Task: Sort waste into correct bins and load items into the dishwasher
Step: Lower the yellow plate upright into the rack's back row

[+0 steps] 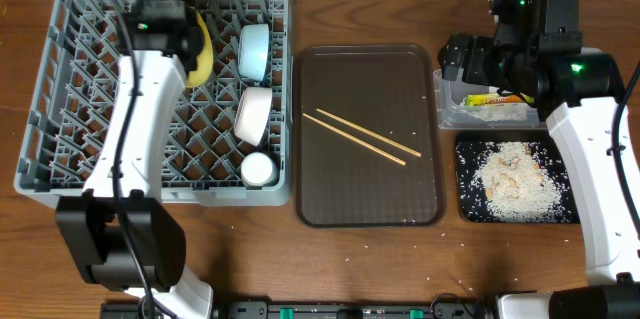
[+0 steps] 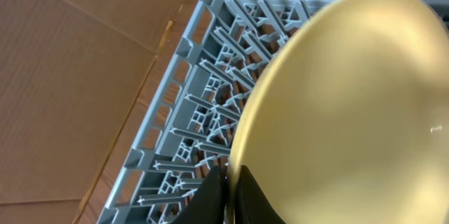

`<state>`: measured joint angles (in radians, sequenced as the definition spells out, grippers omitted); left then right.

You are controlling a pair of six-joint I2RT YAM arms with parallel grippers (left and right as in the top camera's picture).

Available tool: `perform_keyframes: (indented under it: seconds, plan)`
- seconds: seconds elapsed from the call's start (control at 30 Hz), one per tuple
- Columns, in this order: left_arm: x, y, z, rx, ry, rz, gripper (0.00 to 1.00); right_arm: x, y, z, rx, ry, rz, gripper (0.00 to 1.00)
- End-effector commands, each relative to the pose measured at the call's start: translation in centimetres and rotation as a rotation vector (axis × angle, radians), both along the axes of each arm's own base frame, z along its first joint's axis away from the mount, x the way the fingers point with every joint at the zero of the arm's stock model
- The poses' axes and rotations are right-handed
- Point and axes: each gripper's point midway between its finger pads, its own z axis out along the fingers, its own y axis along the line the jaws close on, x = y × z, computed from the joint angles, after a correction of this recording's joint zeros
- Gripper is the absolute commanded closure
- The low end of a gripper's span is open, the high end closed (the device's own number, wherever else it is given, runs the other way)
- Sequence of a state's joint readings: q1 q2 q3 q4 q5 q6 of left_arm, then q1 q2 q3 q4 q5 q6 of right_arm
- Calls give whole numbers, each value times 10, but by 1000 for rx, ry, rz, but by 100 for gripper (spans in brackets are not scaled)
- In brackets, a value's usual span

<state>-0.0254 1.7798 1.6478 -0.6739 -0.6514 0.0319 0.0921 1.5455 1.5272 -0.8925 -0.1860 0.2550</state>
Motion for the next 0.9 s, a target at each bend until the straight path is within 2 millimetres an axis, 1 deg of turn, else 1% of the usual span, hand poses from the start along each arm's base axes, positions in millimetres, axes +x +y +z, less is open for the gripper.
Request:
perform_keyframes:
  seconds: [0.0,0.1,0.23,0.4,0.5,0.57,0.63,0.67,0.77,0.87]
  plan:
    - [0,-8,-12,77,12,16,92,2,2,3,-4,-10,9,1]
    - [1,-11,-14,122,-10,31,93,2,2,3,-4,-10,9,1]
    - [3,-18,-18,128,-19,20,93,2,3,3,-4,-11,9,1]
    - [8,-27,-20,119,-46,2,93,2,2,3,-4,-10,9,1]
    - [13,-36,-26,70,-44,-41,92,2,2,3,-4,-10,9,1]
    - [16,-41,-29,36,-46,-66,85,2,3,3,-4,-11,9,1]
    - [18,-47,-33,0,-44,-89,83,2,2,3,-4,-10,9,1]
    - [19,-50,-35,-17,-46,-98,78,2,2,3,-4,-10,9,1]
    - [20,-55,-40,-67,-53,-106,74,2,2,3,-4,-10,9,1]
    - [21,-63,-45,-112,-47,-134,67,2,2,3,-4,-10,9,1]
